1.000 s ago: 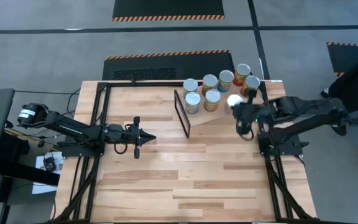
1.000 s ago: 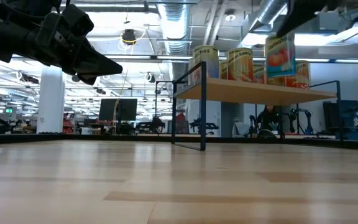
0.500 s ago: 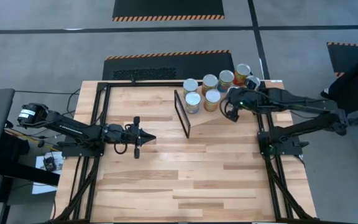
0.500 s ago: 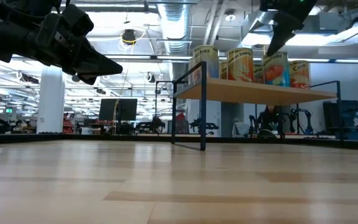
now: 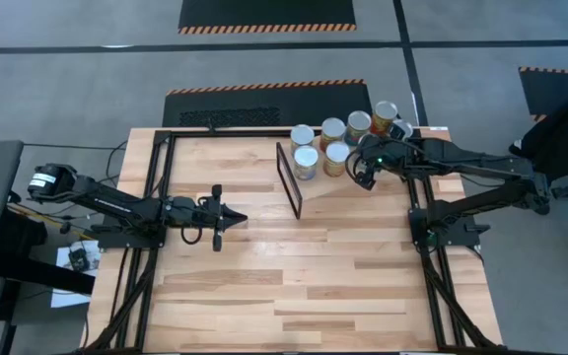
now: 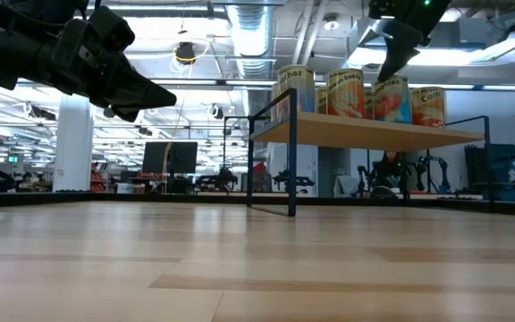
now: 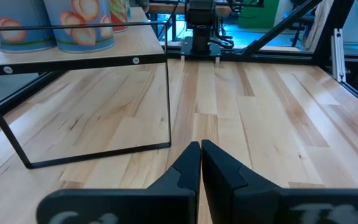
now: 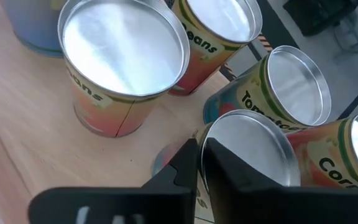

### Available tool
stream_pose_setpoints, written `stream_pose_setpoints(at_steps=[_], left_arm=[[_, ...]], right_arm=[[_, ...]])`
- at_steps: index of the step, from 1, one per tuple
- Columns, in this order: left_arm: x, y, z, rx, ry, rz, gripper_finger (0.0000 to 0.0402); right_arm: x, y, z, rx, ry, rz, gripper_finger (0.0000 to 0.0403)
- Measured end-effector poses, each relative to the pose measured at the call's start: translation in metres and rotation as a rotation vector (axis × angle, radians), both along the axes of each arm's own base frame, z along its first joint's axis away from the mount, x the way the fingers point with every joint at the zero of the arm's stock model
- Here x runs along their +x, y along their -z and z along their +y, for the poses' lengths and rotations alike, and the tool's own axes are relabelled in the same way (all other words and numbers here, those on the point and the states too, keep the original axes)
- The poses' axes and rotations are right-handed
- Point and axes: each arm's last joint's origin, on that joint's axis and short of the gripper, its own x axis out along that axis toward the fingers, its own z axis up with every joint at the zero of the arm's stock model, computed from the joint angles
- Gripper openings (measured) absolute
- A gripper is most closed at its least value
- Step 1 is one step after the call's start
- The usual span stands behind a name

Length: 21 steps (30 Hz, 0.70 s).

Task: Pick and place cans onto a shelf
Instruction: Put the canned tomatoes aligned with the other canned tomatoes on the shelf, then return to Home Position

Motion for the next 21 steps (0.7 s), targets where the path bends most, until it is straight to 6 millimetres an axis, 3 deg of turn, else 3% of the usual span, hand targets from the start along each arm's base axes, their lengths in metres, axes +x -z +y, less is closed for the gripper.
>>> stream_pose_setpoints(at_steps=[13,21], left_arm=[[0.0,0.0,0.0,-0.001,0.0,0.0,0.0004],[0.0,0.0,0.0,-0.001,0.0,0.0,0.0004]], right_arm=[[0.0,-0.005,0.0,-0.055,-0.03,0.012,0.0096],[-0.022,-0.04,0.021,-0.143,-0.137,-0.137,0.006]])
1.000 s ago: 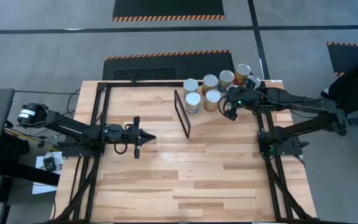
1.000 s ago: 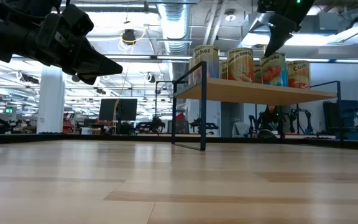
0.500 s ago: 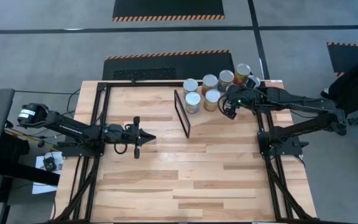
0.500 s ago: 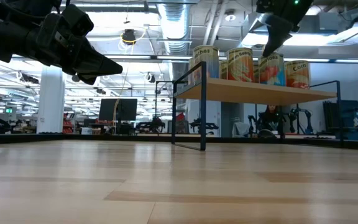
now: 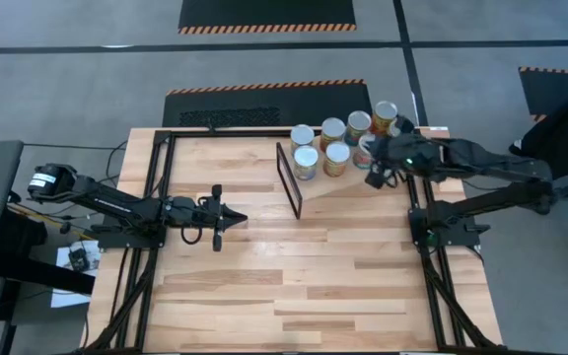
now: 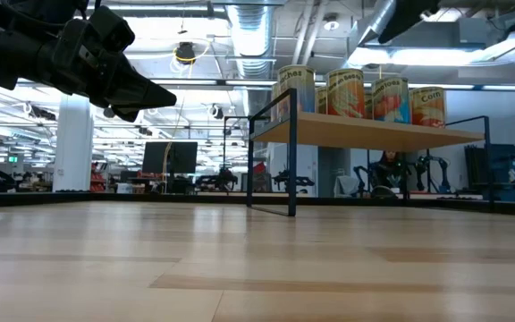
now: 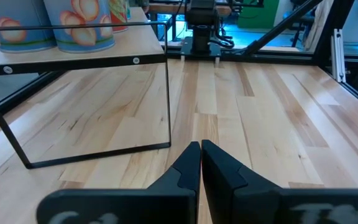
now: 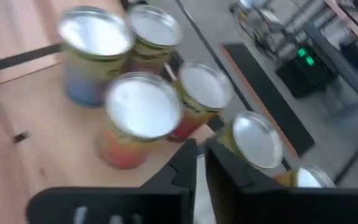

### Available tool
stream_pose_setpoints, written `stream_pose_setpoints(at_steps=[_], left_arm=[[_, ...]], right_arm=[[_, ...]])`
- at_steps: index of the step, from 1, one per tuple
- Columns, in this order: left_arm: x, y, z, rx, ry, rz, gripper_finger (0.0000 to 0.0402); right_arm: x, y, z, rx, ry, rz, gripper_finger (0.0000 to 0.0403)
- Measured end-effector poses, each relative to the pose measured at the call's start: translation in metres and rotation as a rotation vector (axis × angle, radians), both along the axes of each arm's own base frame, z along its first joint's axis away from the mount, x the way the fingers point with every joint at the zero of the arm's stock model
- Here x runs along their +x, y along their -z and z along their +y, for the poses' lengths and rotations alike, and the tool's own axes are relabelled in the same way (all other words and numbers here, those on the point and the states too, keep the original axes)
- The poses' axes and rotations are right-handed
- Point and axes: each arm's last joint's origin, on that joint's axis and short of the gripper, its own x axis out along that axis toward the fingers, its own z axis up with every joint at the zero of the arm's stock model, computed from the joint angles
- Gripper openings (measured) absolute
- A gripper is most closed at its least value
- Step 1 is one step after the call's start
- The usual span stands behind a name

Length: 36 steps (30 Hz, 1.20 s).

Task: Pick and place cans onto a shelf
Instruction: Return to Home Position

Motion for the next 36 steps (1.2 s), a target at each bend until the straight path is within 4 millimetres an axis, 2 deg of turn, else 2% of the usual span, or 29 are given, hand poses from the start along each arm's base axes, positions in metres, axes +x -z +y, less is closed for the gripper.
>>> stream_pose_setpoints(at_steps=[3,6,12,14,18,26,31,36], left_arm=[[0.0,0.0,0.0,0.0,0.0,0.0,0.0004],[0.0,0.0,0.0,0.016,0.003,0.002,0.0004],[0.001,-0.002,0.004,0.009,0.077,-0.023,0.0004],[0.002,-0.004,0.006,0.033,0.129,-0.033,0.0004],[0.001,-0.007,0.016,0.062,0.121,-0.061,0.0004],[-0.008,-0.021,0.031,0.067,0.168,-0.131,0.0004],[-0.02,-0.025,0.035,0.083,0.13,-0.101,0.0004],[-0.034,-0.034,0.034,0.108,0.098,-0.123,0.0004]], right_arm=[[-0.008,0.009,0.01,-0.015,-0.062,-0.048,0.003],[-0.009,0.031,0.019,-0.035,-0.142,-0.13,0.0008],[-0.006,0.083,0.035,-0.116,-0.331,-0.313,0.0026],[-0.007,0.095,0.039,-0.13,-0.399,-0.365,0.0025],[-0.011,0.115,0.048,-0.107,-0.557,-0.421,0.0013],[-0.027,0.144,0.052,-0.067,-0.594,-0.522,0.0014],[-0.038,0.151,0.05,-0.051,-0.579,-0.598,0.0024],[-0.048,0.157,0.05,-0.023,-0.579,-0.619,0.0015]])
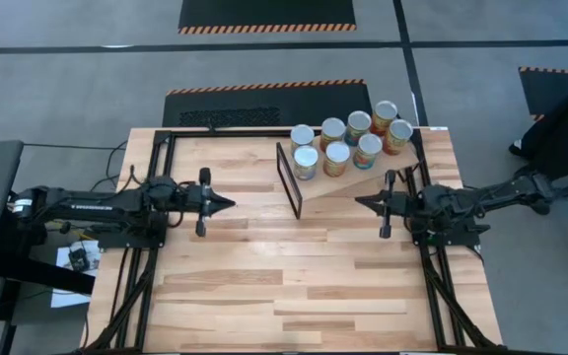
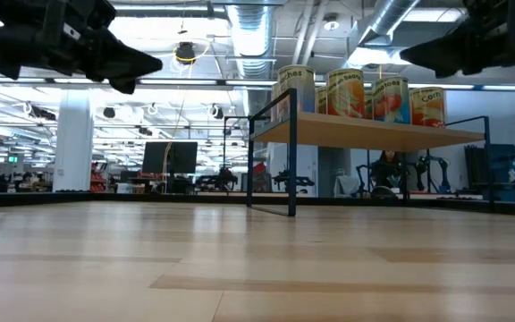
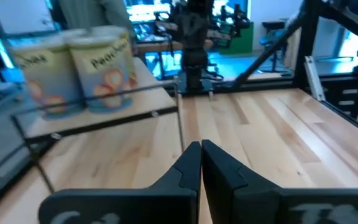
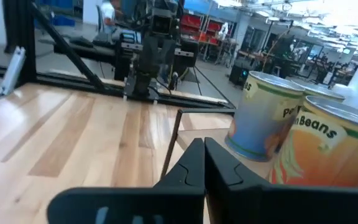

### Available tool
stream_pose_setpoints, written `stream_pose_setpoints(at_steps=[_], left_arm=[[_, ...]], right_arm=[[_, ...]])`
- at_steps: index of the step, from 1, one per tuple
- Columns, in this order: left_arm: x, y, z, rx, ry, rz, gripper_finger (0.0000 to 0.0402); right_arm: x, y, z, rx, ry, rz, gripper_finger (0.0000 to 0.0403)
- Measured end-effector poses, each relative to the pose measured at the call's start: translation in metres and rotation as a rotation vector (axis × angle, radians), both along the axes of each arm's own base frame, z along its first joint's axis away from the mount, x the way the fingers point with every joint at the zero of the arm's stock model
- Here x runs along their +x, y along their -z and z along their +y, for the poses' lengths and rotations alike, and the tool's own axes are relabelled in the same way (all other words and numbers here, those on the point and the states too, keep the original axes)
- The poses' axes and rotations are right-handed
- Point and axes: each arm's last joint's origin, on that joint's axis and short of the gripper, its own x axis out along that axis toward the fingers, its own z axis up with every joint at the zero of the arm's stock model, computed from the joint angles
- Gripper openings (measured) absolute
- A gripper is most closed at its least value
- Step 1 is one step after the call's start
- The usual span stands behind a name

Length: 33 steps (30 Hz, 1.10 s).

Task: Pick and place cans onto a shelf
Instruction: Return to Home Position

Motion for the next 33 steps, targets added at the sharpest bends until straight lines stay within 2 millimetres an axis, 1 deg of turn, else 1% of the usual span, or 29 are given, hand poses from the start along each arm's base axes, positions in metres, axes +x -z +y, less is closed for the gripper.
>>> stream_pose_setpoints(at_steps=[4,7,11,15,18,22,29,33], left_arm=[[-0.011,-0.005,0.0,0.025,-0.041,-0.017,0.0004],[-0.017,-0.005,-0.001,0.034,-0.061,-0.044,0.0004],[-0.027,0.011,-0.001,0.029,-0.092,-0.071,0.0004],[-0.035,0.027,-0.002,0.017,-0.102,-0.097,0.0004],[-0.04,0.03,-0.003,0.022,-0.106,-0.133,0.0004],[-0.048,0.029,-0.004,0.025,-0.105,-0.148,0.0004],[-0.06,0.031,-0.006,0.025,-0.105,-0.154,0.0004],[-0.059,0.032,-0.005,0.035,-0.105,-0.137,0.0004]], right_arm=[[-0.008,0.011,0.001,0.011,-0.022,-0.02,0.0008],[-0.014,0.014,0.002,0.018,-0.034,-0.057,0.001],[-0.021,0.023,0.001,0.013,-0.043,-0.088,0.0016],[-0.027,0.03,0.0,0.014,-0.041,-0.096,0.0015],[-0.03,0.039,-0.001,0.014,-0.035,-0.078,0.0012],[-0.032,0.04,-0.002,0.046,-0.006,-0.074,0.0015],[-0.032,0.041,-0.003,0.042,0.007,-0.066,0.0017],[-0.032,0.041,-0.003,0.047,0.007,-0.064,0.0013]])
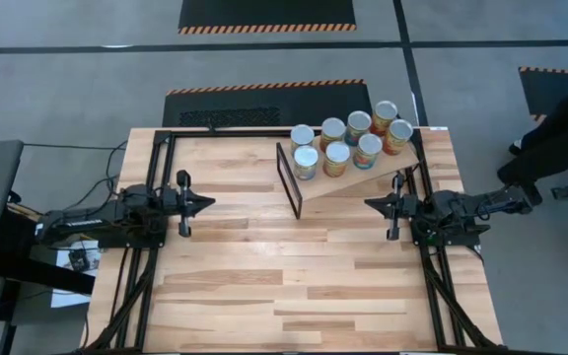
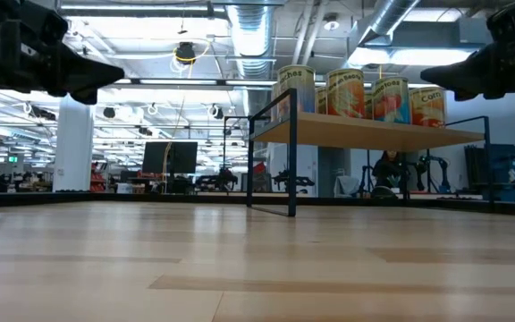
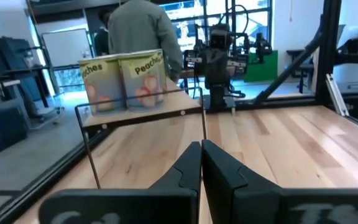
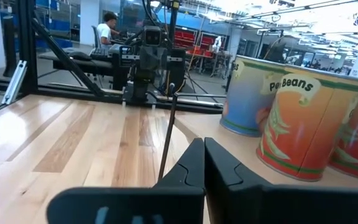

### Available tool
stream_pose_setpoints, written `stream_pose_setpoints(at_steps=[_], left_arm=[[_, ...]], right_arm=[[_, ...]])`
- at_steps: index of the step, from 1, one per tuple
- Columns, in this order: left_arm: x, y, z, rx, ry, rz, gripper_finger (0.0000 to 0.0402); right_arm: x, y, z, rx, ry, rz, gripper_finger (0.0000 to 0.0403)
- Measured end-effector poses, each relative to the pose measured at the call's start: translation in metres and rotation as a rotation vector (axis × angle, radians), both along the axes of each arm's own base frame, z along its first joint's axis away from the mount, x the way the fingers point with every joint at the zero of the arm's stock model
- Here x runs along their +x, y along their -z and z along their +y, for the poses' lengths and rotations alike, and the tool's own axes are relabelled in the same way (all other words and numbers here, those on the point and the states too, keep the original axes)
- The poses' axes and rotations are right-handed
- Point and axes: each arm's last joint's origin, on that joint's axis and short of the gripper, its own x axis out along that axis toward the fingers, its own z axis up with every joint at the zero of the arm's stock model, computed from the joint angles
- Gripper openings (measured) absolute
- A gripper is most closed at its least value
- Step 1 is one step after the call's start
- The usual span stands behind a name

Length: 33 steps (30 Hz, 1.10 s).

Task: Pick and place cans onto a shelf
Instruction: Return to Home Position

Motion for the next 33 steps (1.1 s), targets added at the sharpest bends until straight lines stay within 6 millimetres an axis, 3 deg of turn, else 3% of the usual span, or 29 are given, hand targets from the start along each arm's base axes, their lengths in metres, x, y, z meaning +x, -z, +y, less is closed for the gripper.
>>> stream_pose_setpoints(at_steps=[27,33], left_arm=[[-0.001,0.003,0.001,-0.017,-0.045,0.03,0.0004],[0.0,0.003,0.001,-0.228,-0.033,0.003,0.0004]], right_arm=[[0.004,0.005,-0.013,-0.012,0.146,0.045,0.0026],[0.004,0.005,-0.013,-0.012,0.142,0.042,0.0023]])
